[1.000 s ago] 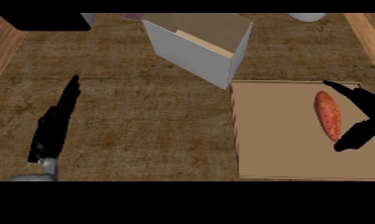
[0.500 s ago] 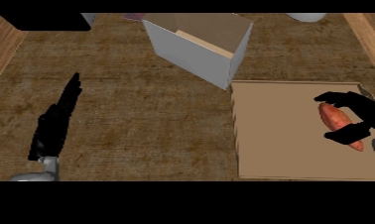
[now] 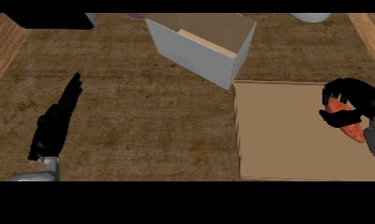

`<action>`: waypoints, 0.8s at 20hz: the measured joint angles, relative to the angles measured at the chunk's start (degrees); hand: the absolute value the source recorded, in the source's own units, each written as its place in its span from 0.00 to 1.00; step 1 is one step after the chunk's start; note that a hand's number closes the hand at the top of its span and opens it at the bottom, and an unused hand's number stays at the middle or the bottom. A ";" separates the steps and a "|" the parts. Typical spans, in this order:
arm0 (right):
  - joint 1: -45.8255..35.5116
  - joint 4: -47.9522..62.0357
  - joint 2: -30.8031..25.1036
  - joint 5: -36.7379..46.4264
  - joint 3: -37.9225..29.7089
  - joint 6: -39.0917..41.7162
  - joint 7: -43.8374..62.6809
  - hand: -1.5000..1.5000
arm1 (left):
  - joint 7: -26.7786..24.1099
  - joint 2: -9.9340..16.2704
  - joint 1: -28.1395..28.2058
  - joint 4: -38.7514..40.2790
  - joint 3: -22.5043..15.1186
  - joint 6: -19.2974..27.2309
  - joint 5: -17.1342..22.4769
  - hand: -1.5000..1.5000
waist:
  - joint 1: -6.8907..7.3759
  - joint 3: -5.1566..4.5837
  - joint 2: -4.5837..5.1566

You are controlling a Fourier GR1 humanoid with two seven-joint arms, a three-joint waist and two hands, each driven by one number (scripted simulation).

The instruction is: Pick the sweet potato from the tray and place it in the cardboard box

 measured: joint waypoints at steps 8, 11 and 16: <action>-17.38 13.89 -2.21 8.37 5.12 -4.87 -11.19 1.00 | -0.27 -0.93 -2.29 1.27 -1.37 -0.25 -0.96 0.50 | 2.54 0.11 0.85; -23.00 20.37 -1.95 10.39 5.18 -8.25 -14.93 1.00 | 0.20 -0.95 -2.38 1.04 -1.19 -0.32 -0.95 0.50 | 2.35 0.10 0.79; -31.46 27.70 -1.57 11.52 3.34 -11.63 -18.03 1.00 | -0.09 -1.28 -2.18 1.85 -0.74 -0.01 -1.30 0.50 | 1.52 0.05 0.57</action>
